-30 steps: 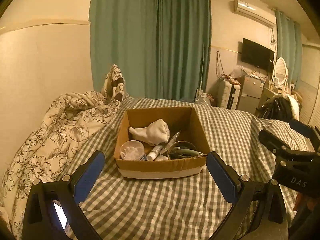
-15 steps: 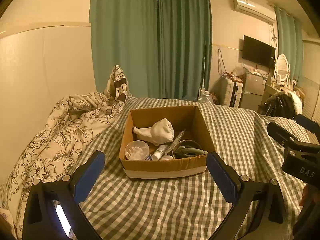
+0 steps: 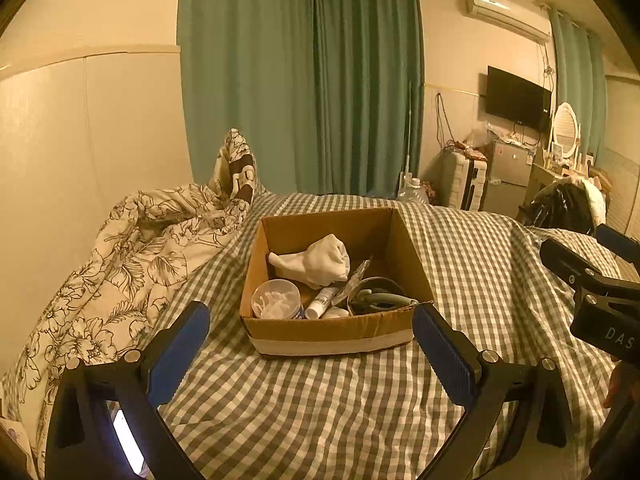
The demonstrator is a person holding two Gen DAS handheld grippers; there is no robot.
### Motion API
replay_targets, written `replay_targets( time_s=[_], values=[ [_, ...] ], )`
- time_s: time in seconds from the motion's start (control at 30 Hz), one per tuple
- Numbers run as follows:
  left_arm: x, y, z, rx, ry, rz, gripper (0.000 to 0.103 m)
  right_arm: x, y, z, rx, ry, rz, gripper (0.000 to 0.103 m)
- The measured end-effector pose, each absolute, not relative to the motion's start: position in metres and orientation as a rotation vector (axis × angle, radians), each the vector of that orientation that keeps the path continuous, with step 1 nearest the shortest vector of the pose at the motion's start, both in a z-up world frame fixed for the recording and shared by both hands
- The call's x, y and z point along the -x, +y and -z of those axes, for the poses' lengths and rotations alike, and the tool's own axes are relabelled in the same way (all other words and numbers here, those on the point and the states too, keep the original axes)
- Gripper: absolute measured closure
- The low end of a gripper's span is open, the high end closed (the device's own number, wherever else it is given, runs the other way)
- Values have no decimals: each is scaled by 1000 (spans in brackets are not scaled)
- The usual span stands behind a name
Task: Organize objects
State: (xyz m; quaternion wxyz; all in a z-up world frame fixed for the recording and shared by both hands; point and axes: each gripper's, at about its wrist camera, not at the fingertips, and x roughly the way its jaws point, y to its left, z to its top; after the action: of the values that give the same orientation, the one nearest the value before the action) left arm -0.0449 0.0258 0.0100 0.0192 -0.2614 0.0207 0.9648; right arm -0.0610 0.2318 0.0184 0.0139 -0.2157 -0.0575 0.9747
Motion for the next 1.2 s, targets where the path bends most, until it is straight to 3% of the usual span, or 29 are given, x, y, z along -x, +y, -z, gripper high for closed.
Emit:
replay_targets(
  time_s=[1.2],
  values=[
    [39,27,-6,806,82,-3009,0,62,230,-12,690,-171,-3034,0]
  ],
)
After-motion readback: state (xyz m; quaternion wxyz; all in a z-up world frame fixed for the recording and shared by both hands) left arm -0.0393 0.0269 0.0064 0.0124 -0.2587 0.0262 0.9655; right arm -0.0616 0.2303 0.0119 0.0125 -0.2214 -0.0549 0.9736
